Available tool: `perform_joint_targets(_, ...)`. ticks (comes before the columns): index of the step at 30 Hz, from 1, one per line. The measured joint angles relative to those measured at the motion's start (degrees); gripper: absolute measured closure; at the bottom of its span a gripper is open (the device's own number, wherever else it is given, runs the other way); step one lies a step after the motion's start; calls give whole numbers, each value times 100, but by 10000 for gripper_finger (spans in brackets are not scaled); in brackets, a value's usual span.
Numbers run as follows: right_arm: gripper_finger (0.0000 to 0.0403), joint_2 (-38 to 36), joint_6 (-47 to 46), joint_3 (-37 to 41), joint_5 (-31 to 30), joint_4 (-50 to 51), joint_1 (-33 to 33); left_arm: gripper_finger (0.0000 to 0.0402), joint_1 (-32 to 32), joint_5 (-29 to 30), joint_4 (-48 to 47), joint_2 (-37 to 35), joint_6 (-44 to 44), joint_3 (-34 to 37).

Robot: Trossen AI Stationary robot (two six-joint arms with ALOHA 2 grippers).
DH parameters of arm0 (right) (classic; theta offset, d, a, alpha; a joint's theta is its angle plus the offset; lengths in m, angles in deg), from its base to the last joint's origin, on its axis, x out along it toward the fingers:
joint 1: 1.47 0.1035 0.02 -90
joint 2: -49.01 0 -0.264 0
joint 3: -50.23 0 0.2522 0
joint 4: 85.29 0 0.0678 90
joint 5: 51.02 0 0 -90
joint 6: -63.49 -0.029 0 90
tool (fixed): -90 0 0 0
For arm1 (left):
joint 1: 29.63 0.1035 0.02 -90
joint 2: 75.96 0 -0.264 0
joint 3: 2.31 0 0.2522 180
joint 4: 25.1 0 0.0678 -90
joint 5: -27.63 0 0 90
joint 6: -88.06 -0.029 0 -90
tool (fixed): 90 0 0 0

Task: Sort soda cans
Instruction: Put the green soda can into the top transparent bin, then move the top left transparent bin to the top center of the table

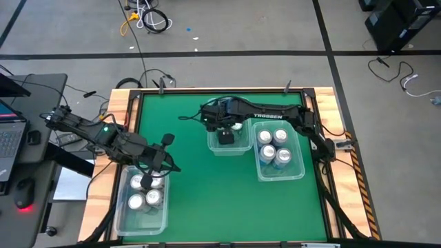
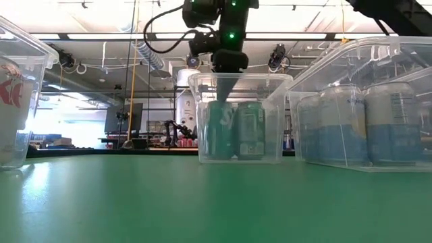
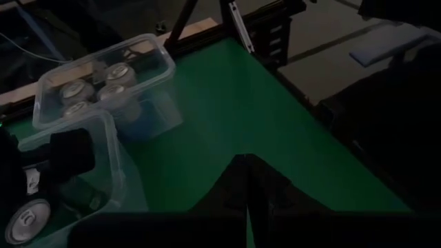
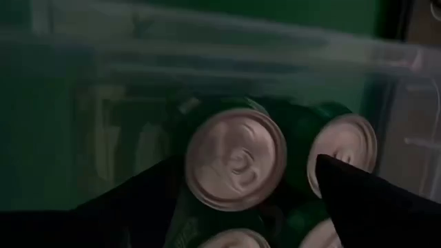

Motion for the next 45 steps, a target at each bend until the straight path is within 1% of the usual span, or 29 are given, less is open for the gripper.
perform_joint_targets(8, 148, -2, 5, 0, 53, -174, 5, 401, -2, -14, -34, 0, 69, 0)
perform_joint_targets(11, 173, -65, 48, -74, -156, -63, 25, 401, -2, -14, -12, 0, 67, 0)
perform_joint_targets(14, 207, -191, -118, -337, -209, 252, 74, 401, -2, -15, 462, -11, -4, 171)
perform_joint_targets(17, 263, -364, -395, -393, -202, 360, 121, 401, 2, -88, 1066, -48, -67, 535)
perform_joint_targets(21, 372, -661, -486, 36, 160, -262, 321, 401, 1, -102, 1678, -71, -40, 1024)
perform_joint_targets(22, 387, -773, -474, 182, 267, -454, 402, 401, -8, -104, 1730, -95, 19, 1124)
perform_joint_targets(27, 395, -1416, -802, 1109, 385, -1089, 850, 401, -11, -101, 1482, -350, 516, 1222)
perform_joint_targets(30, 400, -1957, -1070, 1959, 404, -1760, 1114, 401, -12, 65, 1106, -501, 767, 1224)
perform_joint_targets(32, 401, -2297, -1324, 2589, 545, -2174, 1272, 401, -13, 217, 862, -559, 1030, 1224)
perform_joint_targets(34, 402, -2524, -1475, 3199, 656, -2746, 1423, 401, -11, 250, 531, -568, 1325, 1224)
perform_joint_targets(36, 402, -2657, -1577, 3744, 668, -3336, 1531, 401, -22, 216, 442, -564, 1555, 1226)
perform_joint_targets(38, 402, -2723, -1643, 4139, 680, -3865, 1562, 401, -84, 119, 427, -566, 1709, 1226)
perform_joint_targets(41, 403, -2732, -1791, 4562, 508, -4259, 1408, 401, -266, 104, 405, -566, 1813, 1226)
perform_joint_targets(43, 403, -2735, -1875, 4752, 300, -4601, 1307, 401, -382, 174, 398, -551, 1836, 1226)
perform_joint_targets(45, 403, -2739, -1882, 4823, 269, -4781, 1159, 401, -484, 255, 404, -531, 1856, 1226)
